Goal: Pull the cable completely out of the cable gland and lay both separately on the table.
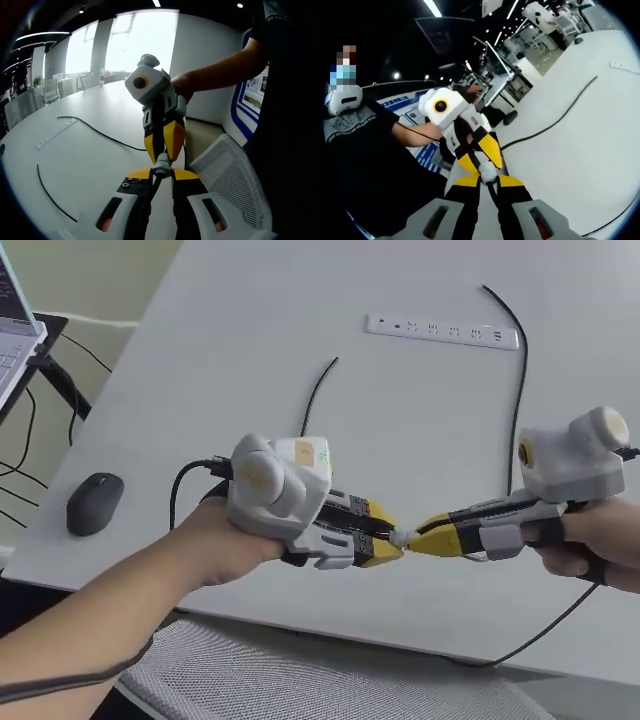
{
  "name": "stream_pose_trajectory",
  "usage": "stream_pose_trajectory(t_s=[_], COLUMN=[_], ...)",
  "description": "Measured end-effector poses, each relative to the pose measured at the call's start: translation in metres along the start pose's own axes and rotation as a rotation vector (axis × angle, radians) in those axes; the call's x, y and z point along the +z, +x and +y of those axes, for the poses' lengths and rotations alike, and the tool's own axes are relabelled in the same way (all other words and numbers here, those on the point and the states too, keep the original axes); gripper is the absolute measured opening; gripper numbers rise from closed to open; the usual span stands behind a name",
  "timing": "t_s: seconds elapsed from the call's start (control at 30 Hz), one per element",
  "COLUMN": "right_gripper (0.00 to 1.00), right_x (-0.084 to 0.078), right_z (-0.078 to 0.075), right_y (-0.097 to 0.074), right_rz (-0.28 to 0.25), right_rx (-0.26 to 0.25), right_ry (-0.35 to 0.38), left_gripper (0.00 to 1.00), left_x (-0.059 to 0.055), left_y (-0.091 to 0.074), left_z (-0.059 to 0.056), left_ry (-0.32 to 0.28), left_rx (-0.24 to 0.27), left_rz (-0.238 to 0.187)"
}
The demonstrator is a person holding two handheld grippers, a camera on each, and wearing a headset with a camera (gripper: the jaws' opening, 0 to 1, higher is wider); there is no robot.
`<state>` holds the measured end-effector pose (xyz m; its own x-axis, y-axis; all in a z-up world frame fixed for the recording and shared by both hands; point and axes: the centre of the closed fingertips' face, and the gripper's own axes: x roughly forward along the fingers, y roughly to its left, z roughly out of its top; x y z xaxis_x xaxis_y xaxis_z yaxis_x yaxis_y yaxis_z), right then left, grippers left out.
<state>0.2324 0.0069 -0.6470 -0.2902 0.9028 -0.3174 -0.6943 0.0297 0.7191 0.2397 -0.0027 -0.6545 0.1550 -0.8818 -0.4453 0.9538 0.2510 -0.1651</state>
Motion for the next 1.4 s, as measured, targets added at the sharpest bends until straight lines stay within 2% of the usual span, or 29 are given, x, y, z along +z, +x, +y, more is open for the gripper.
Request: stream_pose_trajectory(t_s=[0.03,0.07,0.27,0.37,0.43,0.53,0.57,0.73,0.8,0.87,0.93,1.0,1.13,1.33,1.4], right_gripper=[0.07,0.07,0.07,0.07,0.07,0.07,0.07,0.07,0.07,0.07,0.07,0.07,0.08,0.08,0.08], right_x=[0.0000,0.0004,0.0007,-0.0011,-0.0019,-0.0017,-0.0015,-0.0016,-0.0028,-0.0031,-0.0031,-0.0043,-0.0029,-0.0050,-0.0063], right_z=[0.0001,-0.0008,-0.0001,-0.0002,-0.0007,-0.0005,-0.0006,-0.0013,-0.0048,-0.0042,-0.0053,-0.0065,-0.0073,-0.0085,-0.0068], right_y=[0.0003,0.0007,0.0020,0.0038,0.0043,0.0056,0.0057,0.0054,0.0046,0.0050,0.0042,0.0026,-0.0004,-0.0002,0.0006], right_rz=[0.005,0.010,0.050,0.081,0.106,0.124,0.135,0.173,0.181,0.185,0.182,0.175,0.167,0.152,0.129], right_rx=[-0.008,-0.026,-0.091,-0.142,-0.180,-0.229,-0.246,-0.309,-0.332,-0.351,-0.363,-0.368,-0.365,-0.347,-0.329], right_ry=[-0.013,-0.056,-0.231,-0.342,-0.426,-0.513,-0.573,-0.696,-0.731,-0.755,-0.765,-0.780,-0.786,-0.709,-0.655], left_gripper=[0.14,0.14,0.14,0.14,0.14,0.14,0.14,0.14,0.14,0.14,0.14,0.14,0.14,0.14,0.14], left_x=[-0.0006,-0.0011,-0.0022,-0.0035,-0.0046,-0.0050,-0.0049,-0.0044,-0.0043,-0.0042,-0.0044,-0.0042,-0.0030,-0.0041,-0.0037], left_y=[0.0004,0.0004,-0.0003,-0.0005,-0.0007,-0.0015,-0.0019,-0.0028,-0.0035,-0.0035,-0.0035,-0.0028,-0.0014,0.0015,0.0006], left_z=[0.0001,0.0009,0.0027,0.0018,0.0012,0.0012,0.0011,0.0010,0.0016,0.0014,0.0014,-0.0001,-0.0003,-0.0024,-0.0029], left_ry=[0.004,0.003,-0.046,-0.048,-0.072,-0.101,-0.107,-0.144,-0.181,-0.182,-0.209,-0.186,-0.184,-0.142,-0.134], left_rx=[0.003,0.005,-0.003,-0.009,-0.013,-0.019,-0.020,-0.029,-0.036,-0.036,-0.040,-0.042,-0.042,-0.042,-0.045], left_rz=[0.002,0.005,0.007,0.010,0.011,0.005,0.003,-0.004,-0.007,-0.010,-0.008,-0.007,-0.007,0.006,0.007])
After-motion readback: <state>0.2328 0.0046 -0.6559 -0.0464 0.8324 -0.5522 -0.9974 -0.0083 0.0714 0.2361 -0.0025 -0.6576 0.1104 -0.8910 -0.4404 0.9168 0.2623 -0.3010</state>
